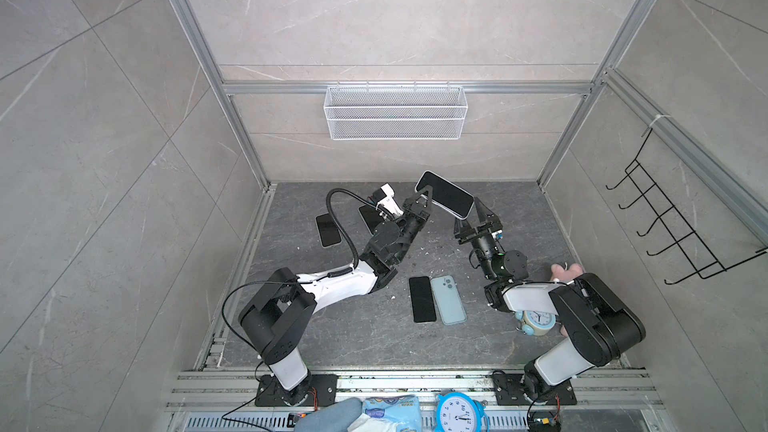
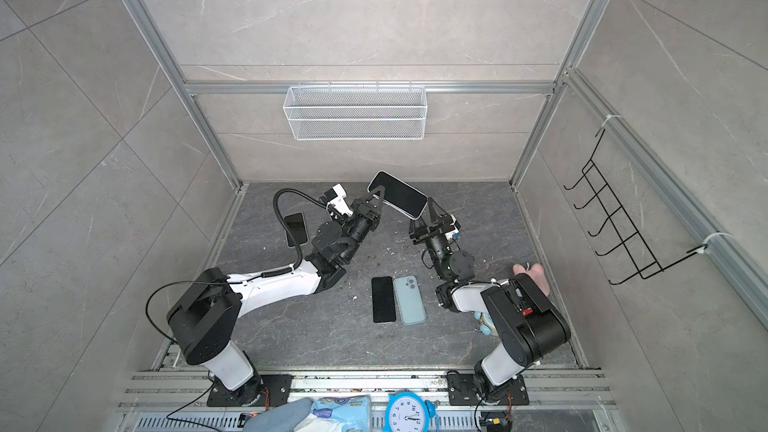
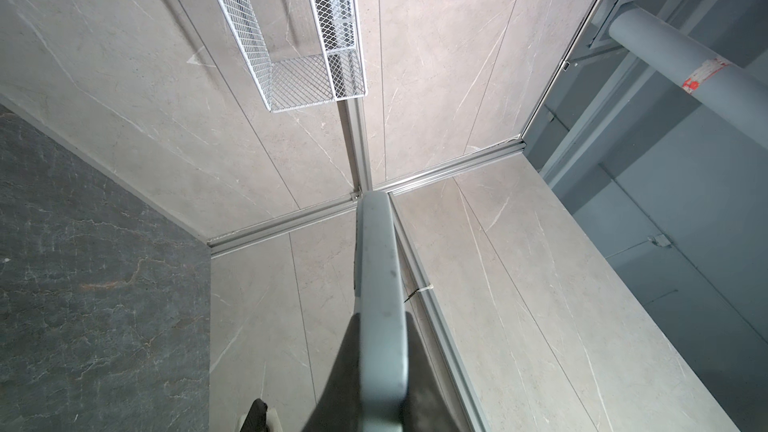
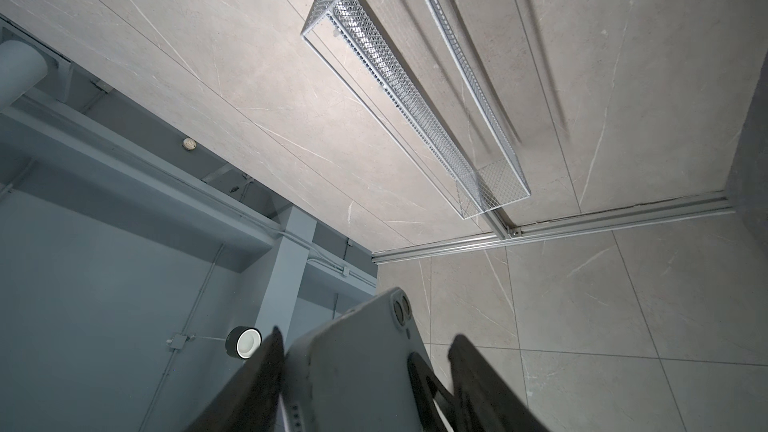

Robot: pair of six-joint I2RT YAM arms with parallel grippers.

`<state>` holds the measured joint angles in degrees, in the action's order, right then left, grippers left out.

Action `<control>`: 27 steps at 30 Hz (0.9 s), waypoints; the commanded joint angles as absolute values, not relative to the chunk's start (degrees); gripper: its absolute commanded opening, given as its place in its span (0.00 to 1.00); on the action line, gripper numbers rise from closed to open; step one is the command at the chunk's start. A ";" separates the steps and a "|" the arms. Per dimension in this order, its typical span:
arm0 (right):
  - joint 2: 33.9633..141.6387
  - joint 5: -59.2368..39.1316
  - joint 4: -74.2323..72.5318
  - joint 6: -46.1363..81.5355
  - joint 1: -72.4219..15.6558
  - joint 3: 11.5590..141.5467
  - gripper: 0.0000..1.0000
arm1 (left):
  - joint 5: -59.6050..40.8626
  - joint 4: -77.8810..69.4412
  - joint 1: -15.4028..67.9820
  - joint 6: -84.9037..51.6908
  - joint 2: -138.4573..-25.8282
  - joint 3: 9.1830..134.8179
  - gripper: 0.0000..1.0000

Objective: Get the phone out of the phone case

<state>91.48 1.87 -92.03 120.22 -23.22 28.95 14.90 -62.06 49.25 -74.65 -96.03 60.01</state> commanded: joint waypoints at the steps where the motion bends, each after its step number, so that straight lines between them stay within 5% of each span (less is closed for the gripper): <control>1: 94.13 -0.15 -84.11 134.05 -21.71 26.67 0.64 | 8.99 -81.15 51.68 -78.31 -89.27 64.97 0.00; 9: 95.72 -6.65 -84.05 132.93 -18.95 29.33 0.54 | 8.33 -81.14 51.59 -78.33 -89.16 64.96 0.00; 13: 93.69 -10.37 -84.11 127.75 -16.68 29.99 0.58 | 8.61 -81.12 51.35 -79.38 -89.41 63.85 0.00; 27: 65.76 -33.00 -69.03 91.13 -5.86 19.43 0.65 | 9.13 -65.64 48.26 -91.88 -81.74 50.35 0.00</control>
<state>70.13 -26.59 -74.50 101.10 -6.11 20.25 8.86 -65.52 48.80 -87.99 -87.35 49.74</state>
